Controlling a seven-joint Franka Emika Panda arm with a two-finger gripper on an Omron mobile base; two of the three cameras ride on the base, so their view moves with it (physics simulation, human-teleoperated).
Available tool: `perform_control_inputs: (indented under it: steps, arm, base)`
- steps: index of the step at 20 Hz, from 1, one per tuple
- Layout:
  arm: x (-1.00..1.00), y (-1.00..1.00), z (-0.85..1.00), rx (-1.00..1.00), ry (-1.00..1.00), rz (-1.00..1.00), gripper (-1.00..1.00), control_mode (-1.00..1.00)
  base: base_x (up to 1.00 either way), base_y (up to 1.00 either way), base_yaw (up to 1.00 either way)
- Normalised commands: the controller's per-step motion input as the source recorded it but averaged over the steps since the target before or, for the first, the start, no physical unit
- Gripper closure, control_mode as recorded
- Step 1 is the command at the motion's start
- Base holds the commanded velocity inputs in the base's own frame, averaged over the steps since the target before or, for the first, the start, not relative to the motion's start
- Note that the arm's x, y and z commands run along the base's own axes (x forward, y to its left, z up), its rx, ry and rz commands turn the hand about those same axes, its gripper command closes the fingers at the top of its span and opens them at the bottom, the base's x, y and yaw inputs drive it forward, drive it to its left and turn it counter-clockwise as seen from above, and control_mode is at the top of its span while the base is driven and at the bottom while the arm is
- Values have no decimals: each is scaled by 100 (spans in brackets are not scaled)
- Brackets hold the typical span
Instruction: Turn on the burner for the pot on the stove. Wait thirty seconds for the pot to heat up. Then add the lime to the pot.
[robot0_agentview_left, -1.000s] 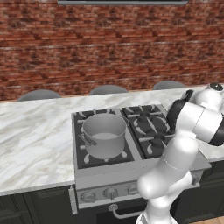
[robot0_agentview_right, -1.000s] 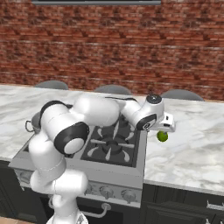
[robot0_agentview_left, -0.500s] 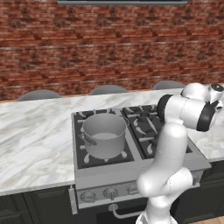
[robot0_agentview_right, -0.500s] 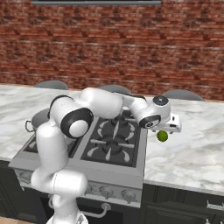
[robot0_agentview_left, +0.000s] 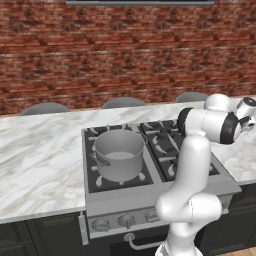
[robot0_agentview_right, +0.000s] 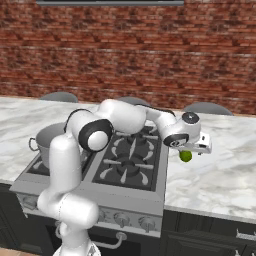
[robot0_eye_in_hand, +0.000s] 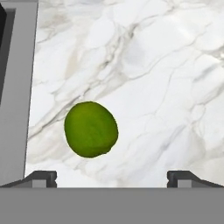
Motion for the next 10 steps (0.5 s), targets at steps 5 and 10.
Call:
perform_control_inputs:
  steps: [5,10]
  arm:
    - [16,0,-13,0,0,0,-100,-100]
    - [2,0,-9,0,-2,0,-100,-100]
  base:
    - [0,0,0]
    - [0,0,0]
